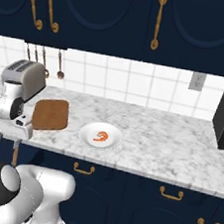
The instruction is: Pick up the knife from the drawer and place it on the cutting board. Then place the meat from the plate to the cutting board.
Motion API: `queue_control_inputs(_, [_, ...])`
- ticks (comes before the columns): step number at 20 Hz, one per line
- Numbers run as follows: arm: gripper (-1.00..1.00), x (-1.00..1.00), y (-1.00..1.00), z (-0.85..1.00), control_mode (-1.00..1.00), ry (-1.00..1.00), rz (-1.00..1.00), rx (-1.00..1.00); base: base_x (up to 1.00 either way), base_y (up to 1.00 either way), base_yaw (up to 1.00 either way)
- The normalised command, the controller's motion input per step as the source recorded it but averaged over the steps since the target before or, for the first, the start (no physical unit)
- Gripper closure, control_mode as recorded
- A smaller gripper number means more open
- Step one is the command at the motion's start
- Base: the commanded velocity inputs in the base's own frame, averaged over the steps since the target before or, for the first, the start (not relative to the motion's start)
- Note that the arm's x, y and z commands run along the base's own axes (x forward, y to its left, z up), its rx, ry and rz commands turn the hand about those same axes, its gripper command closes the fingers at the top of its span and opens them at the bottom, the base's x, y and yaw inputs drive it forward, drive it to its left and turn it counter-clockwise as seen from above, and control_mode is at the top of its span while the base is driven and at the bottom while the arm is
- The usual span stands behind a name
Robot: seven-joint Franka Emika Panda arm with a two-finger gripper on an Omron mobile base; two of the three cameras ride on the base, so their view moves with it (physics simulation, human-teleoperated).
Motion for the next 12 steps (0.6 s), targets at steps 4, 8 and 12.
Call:
queue_control_inputs(4, [-1.0,0.22,0.61,0.0,-1.0,0.0,-0.09,-0.02,0.0,0.0,0.0])
queue_control_inputs(8, [-1.0,0.14,0.12,0.0,-1.0,0.0,-0.03,0.0,0.0,0.0,0.0])
queue_control_inputs(12, [-1.0,-0.29,0.0,-0.2,-1.0,-0.05,0.01,0.0,0.0,0.0,0.0])
